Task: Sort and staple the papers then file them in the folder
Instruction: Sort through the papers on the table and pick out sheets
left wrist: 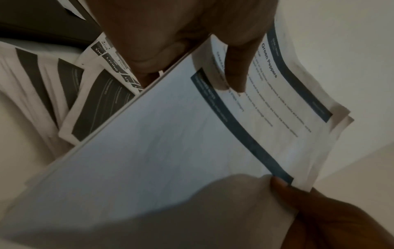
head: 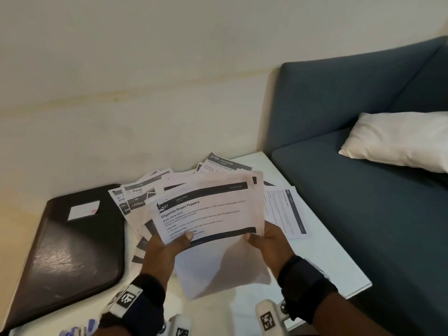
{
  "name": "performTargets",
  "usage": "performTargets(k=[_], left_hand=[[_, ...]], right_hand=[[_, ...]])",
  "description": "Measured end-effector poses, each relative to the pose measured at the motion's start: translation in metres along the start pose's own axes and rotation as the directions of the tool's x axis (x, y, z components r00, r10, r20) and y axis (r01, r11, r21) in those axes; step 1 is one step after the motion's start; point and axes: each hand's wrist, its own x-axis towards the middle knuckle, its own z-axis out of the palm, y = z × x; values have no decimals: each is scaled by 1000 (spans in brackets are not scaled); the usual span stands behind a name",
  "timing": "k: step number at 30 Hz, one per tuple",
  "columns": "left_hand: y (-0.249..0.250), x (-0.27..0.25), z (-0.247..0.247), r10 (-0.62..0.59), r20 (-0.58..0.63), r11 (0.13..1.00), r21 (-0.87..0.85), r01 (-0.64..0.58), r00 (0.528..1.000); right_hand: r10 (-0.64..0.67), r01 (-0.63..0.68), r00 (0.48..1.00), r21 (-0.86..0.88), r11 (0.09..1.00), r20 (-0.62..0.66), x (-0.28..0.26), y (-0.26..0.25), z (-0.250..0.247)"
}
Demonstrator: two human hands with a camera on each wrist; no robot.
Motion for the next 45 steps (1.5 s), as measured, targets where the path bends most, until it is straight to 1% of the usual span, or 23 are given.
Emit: performTargets(k=[2, 5, 11, 13, 15, 17, 19, 22, 26, 28, 29, 31, 32, 34, 36, 38, 40, 42, 44, 45], left_hand=[[9, -3, 1, 7, 2, 999, -44, -7, 1000], [21, -7, 3, 20, -30, 995, -96, -23, 999], [27, -17, 4, 63, -2, 996, -63, -63, 998], [20, -18, 2, 57, 27, 998, -38, -56, 998], [11, -21, 1, 35, 77, 999, 31, -37, 996], [1, -24, 1, 0, 100, 995, 98, -10, 995], [-5, -26, 0, -17, 77, 994, 111, 8, 997], [-9, -27, 1, -5, 45, 997, 75, 1, 999], [-12, -28, 4, 37, 46, 999, 25, -38, 998], [-17, -28, 5, 25, 80, 998, 47, -28, 996], [-23, -29, 5, -1, 100, 998, 65, -5, 995], [-32, -31, 5, -51, 106, 991, 126, 37, 993], [-34, -31, 6, -63, 95, 988, 148, 48, 993], [-38, -31, 8, -60, 62, 985, 166, 49, 996], [-37, -29, 11, -53, 36, 988, 148, 47, 998], [-39, -27, 13, -61, 55, 989, 141, 53, 997], [-44, -27, 14, -108, 90, 980, 179, 91, 990], [-55, -29, 13, -173, 102, 961, 234, 146, 980], [-63, -31, 10, -215, 60, 941, 280, 190, 975], [-63, -30, 10, -222, 35, 938, 280, 204, 974]], right_hand=[[12, -12, 1000, 98, 995, -1, -1, -5, 0], [-6, 5, 1000, 141, 990, 6, -2, -8, 0], [-53, 41, 995, 147, 988, 81, -8, -5, -4], [-66, 53, 991, 114, 992, 113, -11, -1, -5], [-42, 34, 991, 59, 998, 128, -11, 8, -6], [-21, 20, 994, 7, 1000, 107, -11, 16, -3], [-16, 17, 997, -4, 1000, 73, -11, 21, -1], [-24, 23, 999, 28, 999, 44, -15, 18, 0], [-81, 78, 996, 81, 994, 36, -16, 17, -6], [-67, 65, 997, 42, 997, 45, -15, 28, -11], [-42, 43, 998, -7, 999, 49, -16, 36, -13], [4, 3, 998, -105, 994, 58, -18, 55, -14], [10, -3, 998, -125, 992, 59, -18, 61, -13], [-5, 9, 999, -116, 993, 32, -18, 64, -11], [-23, 23, 1000, -85, 996, 3, -14, 58, -11], [-8, 8, 1000, -53, 999, -6, -10, 56, -10], [45, -43, 999, -82, 996, 18, -6, 64, -12], [114, -100, 991, -177, 979, 72, -5, 80, -14], [177, -133, 977, -312, 941, 115, -6, 94, -16], [191, -143, 975, -346, 927, 110, -6, 97, -17]])
